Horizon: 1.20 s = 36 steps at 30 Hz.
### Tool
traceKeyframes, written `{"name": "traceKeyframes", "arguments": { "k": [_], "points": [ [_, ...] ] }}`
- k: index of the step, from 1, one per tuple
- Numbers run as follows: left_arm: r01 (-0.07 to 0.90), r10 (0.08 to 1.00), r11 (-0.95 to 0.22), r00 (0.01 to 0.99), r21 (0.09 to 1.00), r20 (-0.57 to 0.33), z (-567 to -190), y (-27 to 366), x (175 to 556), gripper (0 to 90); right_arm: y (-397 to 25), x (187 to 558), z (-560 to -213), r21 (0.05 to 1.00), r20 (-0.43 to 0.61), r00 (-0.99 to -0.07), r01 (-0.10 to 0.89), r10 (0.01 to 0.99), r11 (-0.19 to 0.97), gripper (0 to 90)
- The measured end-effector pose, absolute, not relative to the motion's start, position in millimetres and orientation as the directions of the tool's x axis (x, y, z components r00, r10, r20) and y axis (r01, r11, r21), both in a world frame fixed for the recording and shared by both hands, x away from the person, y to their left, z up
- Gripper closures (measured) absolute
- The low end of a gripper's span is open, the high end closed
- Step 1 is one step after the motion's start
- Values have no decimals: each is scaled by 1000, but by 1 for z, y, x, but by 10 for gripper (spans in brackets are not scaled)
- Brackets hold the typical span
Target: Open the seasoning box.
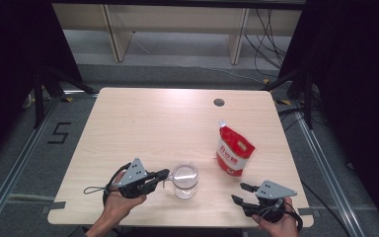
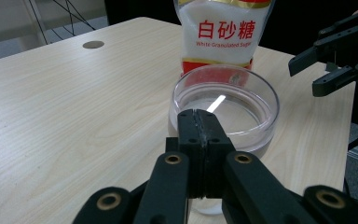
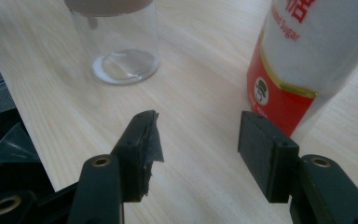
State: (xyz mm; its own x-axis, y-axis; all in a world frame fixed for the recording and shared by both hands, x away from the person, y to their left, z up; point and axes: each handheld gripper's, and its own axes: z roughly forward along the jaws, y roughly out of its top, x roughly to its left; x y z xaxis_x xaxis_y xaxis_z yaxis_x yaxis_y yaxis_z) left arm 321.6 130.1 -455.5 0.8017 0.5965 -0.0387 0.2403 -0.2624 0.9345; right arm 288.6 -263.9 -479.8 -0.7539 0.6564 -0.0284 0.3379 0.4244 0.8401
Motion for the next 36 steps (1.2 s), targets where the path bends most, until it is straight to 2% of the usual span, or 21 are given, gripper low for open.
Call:
{"name": "traceKeyframes", "arguments": {
  "k": [1, 7, 13, 18, 26, 28, 36],
  "points": [
    [237, 594, -264, 804, 935, -36, -456, 130, 322, 888, -261, 288, -479, 843, -5, -756, 349, 655, 410, 518],
    [252, 595, -242, 802, 937, -62, -457, 131, 322, 885, -251, 289, -476, 848, -44, -759, 315, 650, 426, 573],
    [251, 597, -248, 800, 936, -56, -458, 132, 321, 883, -236, 289, -474, 847, -60, -789, 284, 611, 450, 708],
    [251, 598, -249, 799, 935, -55, -458, 132, 321, 883, -219, 293, -470, 865, -96, -817, 214, 569, 454, 798],
    [234, 588, -254, 808, 938, -43, -458, 132, 322, 885, -196, 301, -468, 880, -117, -832, 166, 542, 446, 872],
    [252, 595, -239, 802, 938, -64, -459, 131, 321, 887, -190, 303, -467, 883, -120, -839, 154, 531, 444, 892],
    [246, 593, -241, 803, 939, -58, -459, 131, 321, 889, -174, 309, -462, 899, -131, -842, 121, 523, 420, 900]
  ]
}}
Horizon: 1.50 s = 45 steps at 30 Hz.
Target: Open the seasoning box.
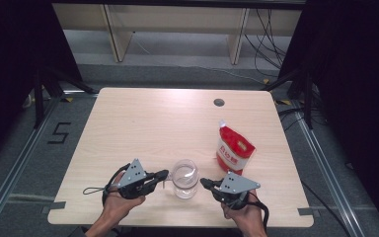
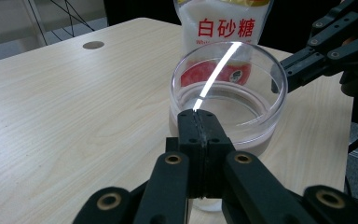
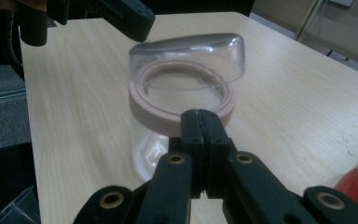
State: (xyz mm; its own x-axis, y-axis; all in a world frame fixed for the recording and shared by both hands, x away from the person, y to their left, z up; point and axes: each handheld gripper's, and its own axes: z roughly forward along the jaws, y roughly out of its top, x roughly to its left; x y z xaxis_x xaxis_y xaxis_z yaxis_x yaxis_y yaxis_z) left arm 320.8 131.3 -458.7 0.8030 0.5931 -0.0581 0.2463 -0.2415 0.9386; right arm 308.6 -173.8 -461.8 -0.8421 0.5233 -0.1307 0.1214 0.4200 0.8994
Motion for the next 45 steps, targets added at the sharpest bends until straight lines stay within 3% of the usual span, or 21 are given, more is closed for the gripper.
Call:
{"name": "traceKeyframes", "arguments": {
  "k": [13, 16, 19, 26, 27, 36, 45],
  "points": [
    [242, 589, -247, 806, 938, -53, -459, 133, 321, 882, -161, 311, -458, 904, -137, -852, 101, 505, 415, 900],
    [270, 597, -226, 798, 936, -86, -460, 134, 321, 796, -158, 311, -456, 901, -146, -855, 93, 497, 424, 900],
    [264, 602, -250, 796, 931, -64, -459, 138, 319, 638, -156, 311, -455, 903, -140, -856, 96, 497, 419, 900],
    [278, 651, -272, 758, 921, -36, -464, 147, 313, 449, -154, 312, -452, 908, -143, -852, 90, 503, 410, 892],
    [293, 657, -257, 752, 921, -56, -466, 146, 312, 388, -153, 312, -451, 908, -152, -858, 76, 491, 413, 893],
    [333, 662, -293, 747, 896, -61, -480, 150, 300, 262, -146, 313, -446, 917, -146, -865, 63, 479, 395, 892],
    [347, 657, -310, 751, 885, -64, -487, 156, 294, 215, -137, 313, -444, 921, -144, -874, 53, 464, 387, 889]
  ]
}}
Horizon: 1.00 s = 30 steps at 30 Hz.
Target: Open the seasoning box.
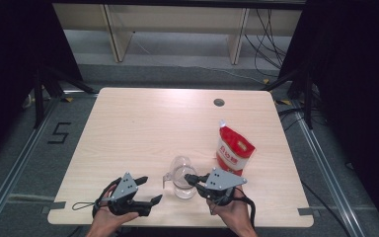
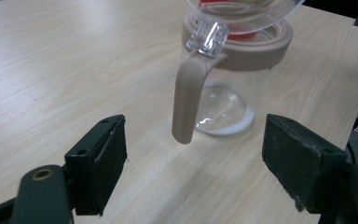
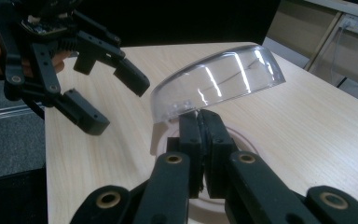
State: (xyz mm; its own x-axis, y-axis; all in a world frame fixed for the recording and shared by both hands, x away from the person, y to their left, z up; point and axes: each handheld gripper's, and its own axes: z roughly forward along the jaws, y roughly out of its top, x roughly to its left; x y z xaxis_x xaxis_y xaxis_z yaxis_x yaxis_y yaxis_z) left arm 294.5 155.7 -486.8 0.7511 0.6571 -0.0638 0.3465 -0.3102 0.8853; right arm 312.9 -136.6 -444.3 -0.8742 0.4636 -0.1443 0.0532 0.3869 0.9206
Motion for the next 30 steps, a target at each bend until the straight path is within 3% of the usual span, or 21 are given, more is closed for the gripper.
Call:
{"name": "traceKeyframes", "arguments": {
  "k": [13, 30],
  "points": [
    [375, 698, -292, 712, 880, -72, -489, 167, 287, 178, -124, 313, -441, 926, -159, -884, 21, 440, 378, 889],
    [369, 681, -320, 730, 873, -60, -492, 167, 284, 160, -103, 311, -439, 919, -162, -905, 6, 392, 394, 878]
  ]
}}
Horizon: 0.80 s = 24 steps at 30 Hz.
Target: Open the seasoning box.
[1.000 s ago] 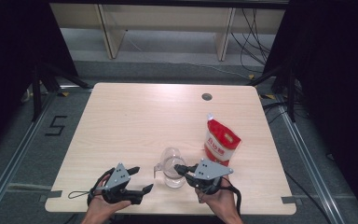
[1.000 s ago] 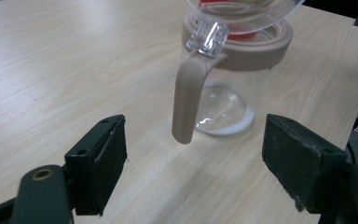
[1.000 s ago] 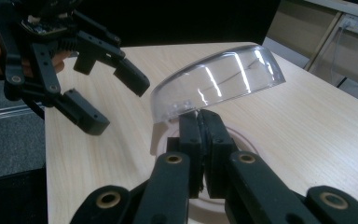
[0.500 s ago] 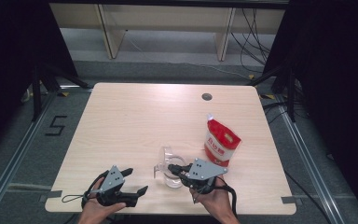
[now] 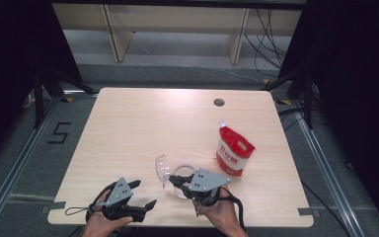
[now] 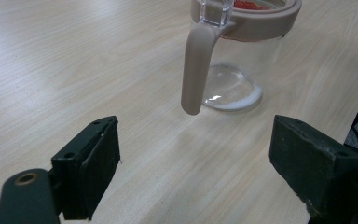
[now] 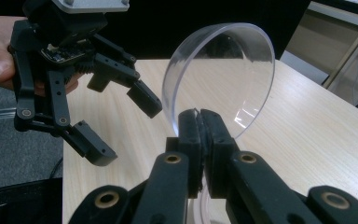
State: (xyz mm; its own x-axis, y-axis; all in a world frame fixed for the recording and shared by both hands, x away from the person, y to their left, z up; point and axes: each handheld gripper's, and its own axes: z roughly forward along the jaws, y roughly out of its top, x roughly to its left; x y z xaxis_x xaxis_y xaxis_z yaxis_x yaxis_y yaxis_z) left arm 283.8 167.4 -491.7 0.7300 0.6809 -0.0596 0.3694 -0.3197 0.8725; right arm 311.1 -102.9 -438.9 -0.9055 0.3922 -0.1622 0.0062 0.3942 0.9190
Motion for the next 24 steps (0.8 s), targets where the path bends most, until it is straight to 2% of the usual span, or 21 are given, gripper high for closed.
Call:
{"name": "traceKeyframes", "arguments": {
  "k": [7, 19, 21, 24],
  "points": [
    [378, 690, -305, 720, 874, -71, -492, 169, 284, 160, -121, 314, -437, 926, -152, -887, 27, 437, 377, 824],
    [374, 693, -304, 718, 876, -66, -493, 167, 284, 152, -158, 322, -441, 946, -117, -841, 68, 528, 318, 640],
    [376, 693, -300, 717, 877, -70, -493, 166, 284, 152, -165, 319, -443, 947, -91, -826, 101, 557, 304, 607],
    [377, 691, -309, 720, 873, -66, -495, 165, 285, 152, -171, 320, -447, 947, -106, -821, 88, 561, 308, 574]
  ]
}}
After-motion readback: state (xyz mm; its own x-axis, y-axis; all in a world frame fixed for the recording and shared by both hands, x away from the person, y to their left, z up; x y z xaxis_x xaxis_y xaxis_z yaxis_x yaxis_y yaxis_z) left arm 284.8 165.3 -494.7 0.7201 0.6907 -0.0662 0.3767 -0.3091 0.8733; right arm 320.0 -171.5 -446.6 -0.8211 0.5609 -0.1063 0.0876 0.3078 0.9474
